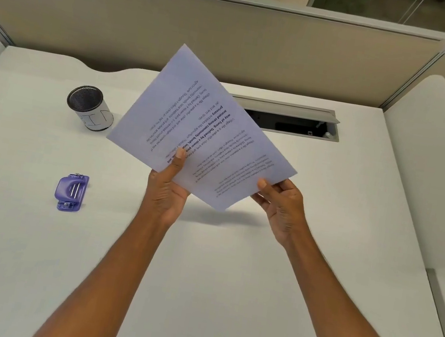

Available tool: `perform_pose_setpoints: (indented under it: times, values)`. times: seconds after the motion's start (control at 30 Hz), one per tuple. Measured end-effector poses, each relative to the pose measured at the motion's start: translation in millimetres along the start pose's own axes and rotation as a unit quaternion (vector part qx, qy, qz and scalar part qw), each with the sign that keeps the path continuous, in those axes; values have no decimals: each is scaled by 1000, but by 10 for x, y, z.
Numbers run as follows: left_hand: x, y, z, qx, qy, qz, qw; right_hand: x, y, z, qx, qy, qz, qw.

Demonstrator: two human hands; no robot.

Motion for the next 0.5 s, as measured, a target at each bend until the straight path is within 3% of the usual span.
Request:
perform_pose_setpoints:
  times: [0.27, 0.5]
  values:
    - [-153, -101, 239, 41, -64, -25, 997, -245, 35, -35, 13, 41, -25, 999]
    - [286, 24, -132, 8, -45, 7, 999, -7, 25, 205, 13, 5, -28, 1000]
Point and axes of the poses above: each hand's wrist, its own y-axis towards the middle knuckle, its own x-axis out of the back of the hand, z = x × y, the point moved 3 cm from there along y, towards the middle knuckle, and after that the axes turned 3 degrees about z, right-handed, at the moved point
